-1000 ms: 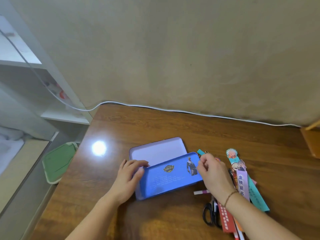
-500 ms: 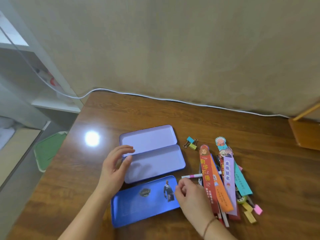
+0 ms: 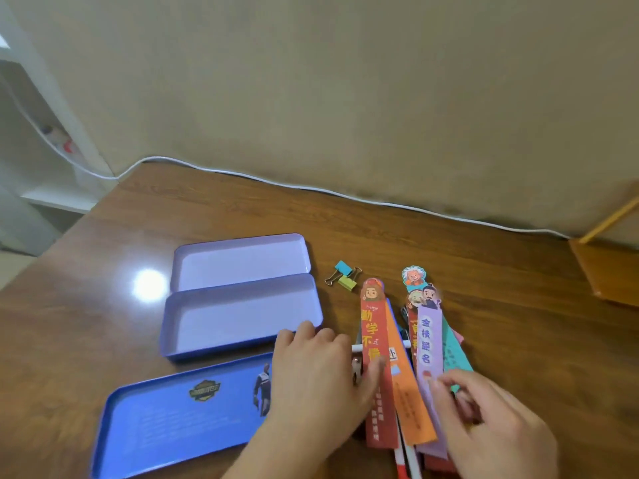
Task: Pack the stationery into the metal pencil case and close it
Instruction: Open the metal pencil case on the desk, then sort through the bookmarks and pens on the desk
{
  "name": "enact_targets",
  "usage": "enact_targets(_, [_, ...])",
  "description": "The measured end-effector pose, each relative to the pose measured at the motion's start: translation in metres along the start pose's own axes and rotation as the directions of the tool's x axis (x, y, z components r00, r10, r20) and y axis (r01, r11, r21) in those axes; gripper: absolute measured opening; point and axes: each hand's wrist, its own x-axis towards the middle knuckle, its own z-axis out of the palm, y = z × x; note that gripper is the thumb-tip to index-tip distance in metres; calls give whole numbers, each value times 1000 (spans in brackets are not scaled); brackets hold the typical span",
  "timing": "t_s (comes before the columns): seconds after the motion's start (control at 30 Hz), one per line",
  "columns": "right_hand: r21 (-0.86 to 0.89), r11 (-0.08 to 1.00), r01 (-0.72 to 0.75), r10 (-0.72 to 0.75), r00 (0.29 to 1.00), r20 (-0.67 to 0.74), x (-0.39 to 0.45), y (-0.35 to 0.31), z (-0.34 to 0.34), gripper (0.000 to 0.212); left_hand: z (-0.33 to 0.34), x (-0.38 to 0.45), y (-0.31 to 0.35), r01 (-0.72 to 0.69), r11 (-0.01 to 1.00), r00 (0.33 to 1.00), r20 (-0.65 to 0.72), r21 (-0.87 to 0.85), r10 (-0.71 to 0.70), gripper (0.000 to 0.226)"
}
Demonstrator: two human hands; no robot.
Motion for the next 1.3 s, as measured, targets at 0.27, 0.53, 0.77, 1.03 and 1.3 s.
enact_targets(0.27, [205, 973, 106, -57, 972, -229, -32, 35, 10, 17, 27, -6, 31, 83, 990, 993, -96, 111, -72, 54])
enact_targets(0.53, [171, 983, 64, -57, 997, -45, -48, 29, 4, 23, 15, -15, 19, 114, 892, 957, -192, -438, -217, 33])
enact_targets(0.77, [-112, 993, -33, 55, 977, 206, -49, 10, -6, 56, 5, -27, 24, -49, 94, 947, -76, -994, -311, 15])
enact_targets(1.03, [-97, 981, -165, 184, 953, 239, -34, 17, -13, 38, 19, -27, 16, 36, -361, 985, 94, -932, -143, 20])
enact_targets(1.3, [-16, 983, -182, 182, 969, 166, -21, 41, -14, 26, 21, -26, 18, 159, -498, 981, 194, -852, -20, 32])
